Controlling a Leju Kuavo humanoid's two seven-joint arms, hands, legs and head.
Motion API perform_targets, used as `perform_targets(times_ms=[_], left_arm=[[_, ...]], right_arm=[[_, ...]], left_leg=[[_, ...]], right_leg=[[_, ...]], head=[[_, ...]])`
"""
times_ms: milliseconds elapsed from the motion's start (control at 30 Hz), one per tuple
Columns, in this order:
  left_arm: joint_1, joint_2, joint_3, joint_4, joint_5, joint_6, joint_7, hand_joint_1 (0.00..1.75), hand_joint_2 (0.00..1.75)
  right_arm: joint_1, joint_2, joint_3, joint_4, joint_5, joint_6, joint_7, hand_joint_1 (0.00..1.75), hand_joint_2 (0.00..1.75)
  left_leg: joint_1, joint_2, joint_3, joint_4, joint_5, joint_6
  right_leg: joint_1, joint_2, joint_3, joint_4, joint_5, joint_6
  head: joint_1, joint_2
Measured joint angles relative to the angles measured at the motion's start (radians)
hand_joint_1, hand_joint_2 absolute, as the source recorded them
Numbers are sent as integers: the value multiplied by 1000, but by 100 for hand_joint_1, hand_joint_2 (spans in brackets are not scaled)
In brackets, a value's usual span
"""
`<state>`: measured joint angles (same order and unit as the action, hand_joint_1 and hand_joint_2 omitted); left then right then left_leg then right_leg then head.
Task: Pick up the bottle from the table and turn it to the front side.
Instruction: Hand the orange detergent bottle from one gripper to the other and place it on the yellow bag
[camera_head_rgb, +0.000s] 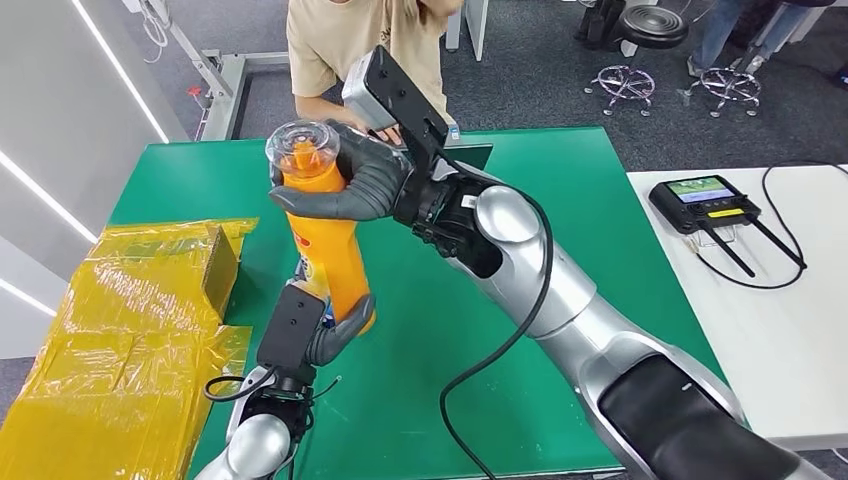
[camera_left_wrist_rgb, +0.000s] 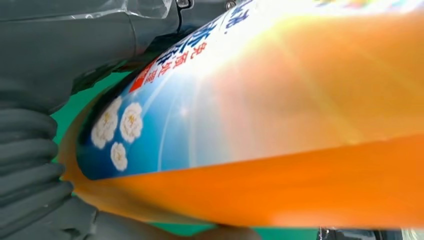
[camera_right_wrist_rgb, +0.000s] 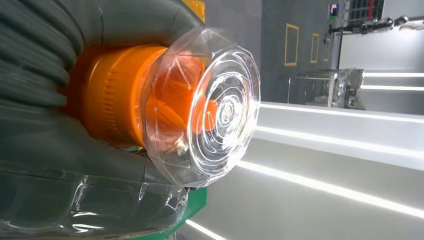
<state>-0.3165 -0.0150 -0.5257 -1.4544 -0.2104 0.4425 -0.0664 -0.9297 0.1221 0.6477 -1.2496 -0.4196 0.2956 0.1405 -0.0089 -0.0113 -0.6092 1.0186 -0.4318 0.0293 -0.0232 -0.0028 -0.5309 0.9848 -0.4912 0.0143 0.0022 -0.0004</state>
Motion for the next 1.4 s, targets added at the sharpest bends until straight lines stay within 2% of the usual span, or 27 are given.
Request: perform_targets(times_ms=[133,167,267,300,533,567,667,867,967,1067,1100,1200,1233,1333,1400], left_arm=[[-14,-7,0,11,-2,0,0,175,175],[-17,-8,0,14,-3,1,0,175,175],[-26,-7,1,21,-1,7,0,175,175],[-28,-5,2,23,1,8,0,175,175],[-30,9,21,23,18,-3,0,175,175],[-26,25,50,21,18,-3,0,175,175],[8,104,205,10,6,7,1,175,175],[109,193,451,-44,-29,24,-2,175,175],[144,210,532,-64,-38,21,1,175,175],[157,218,569,-74,-42,17,2,175,175],[160,219,576,-77,-47,17,7,153,175],[182,225,605,-84,-61,17,36,22,175],[195,229,618,-86,-63,12,45,0,131],[234,236,655,-88,-69,-8,55,0,0],[246,237,669,-88,-83,-14,57,0,0]], right_arm=[[7,0,-16,0,20,6,0,175,175],[8,0,-20,0,24,6,0,141,175],[14,0,-29,0,41,5,-1,10,44],[17,0,-32,-1,54,4,-2,0,0],[28,-2,-49,-11,105,10,4,0,0],[39,-19,-67,-28,130,-2,2,0,0],[96,-129,-156,-118,230,-55,-17,0,0],[225,-353,-293,-233,262,-78,-96,0,0],[275,-425,-333,-264,262,-80,-121,0,0],[297,-460,-349,-282,263,-80,-123,0,0],[305,-468,-352,-288,265,-82,-124,0,0],[339,-495,-365,-307,281,-98,-129,0,0],[360,-507,-374,-315,287,-104,-136,0,0],[442,-540,-405,-342,301,-113,-164,0,0],[484,-551,-423,-354,311,-112,-172,0,0]], left_leg=[[0,0,0,0,0,0],[0,0,0,0,0,0],[0,0,0,0,0,0],[0,0,0,0,0,0],[1,0,0,0,0,0],[1,0,0,0,0,0],[1,-1,0,0,0,0],[0,-1,0,0,-1,0],[0,-1,-1,0,-1,0],[0,0,-1,0,-1,0],[0,0,-1,0,-1,0],[1,-1,-1,0,-1,0],[1,-1,-1,0,-1,0],[1,-1,-1,0,-1,0],[0,-1,-2,0,-1,0]], right_leg=[[0,0,0,0,0,0],[0,0,0,0,0,0],[0,0,0,0,0,0],[0,0,0,0,0,0],[0,0,0,0,0,0],[0,0,0,0,0,0],[0,-1,0,0,0,0],[0,-1,0,-2,0,0],[0,-1,0,-2,0,0],[0,-1,-1,-2,0,0],[0,-1,-1,-2,0,0],[1,-1,0,-1,0,0],[1,-1,0,-2,0,0],[1,-2,-1,-2,-1,0],[0,-1,-1,-2,-1,0]], head=[[0,0],[0,0],[0,0],[0,0],[0,0],[0,0],[0,0],[0,0],[0,0],[0,0],[0,0],[0,0],[0,0],[0,0],[0,0]])
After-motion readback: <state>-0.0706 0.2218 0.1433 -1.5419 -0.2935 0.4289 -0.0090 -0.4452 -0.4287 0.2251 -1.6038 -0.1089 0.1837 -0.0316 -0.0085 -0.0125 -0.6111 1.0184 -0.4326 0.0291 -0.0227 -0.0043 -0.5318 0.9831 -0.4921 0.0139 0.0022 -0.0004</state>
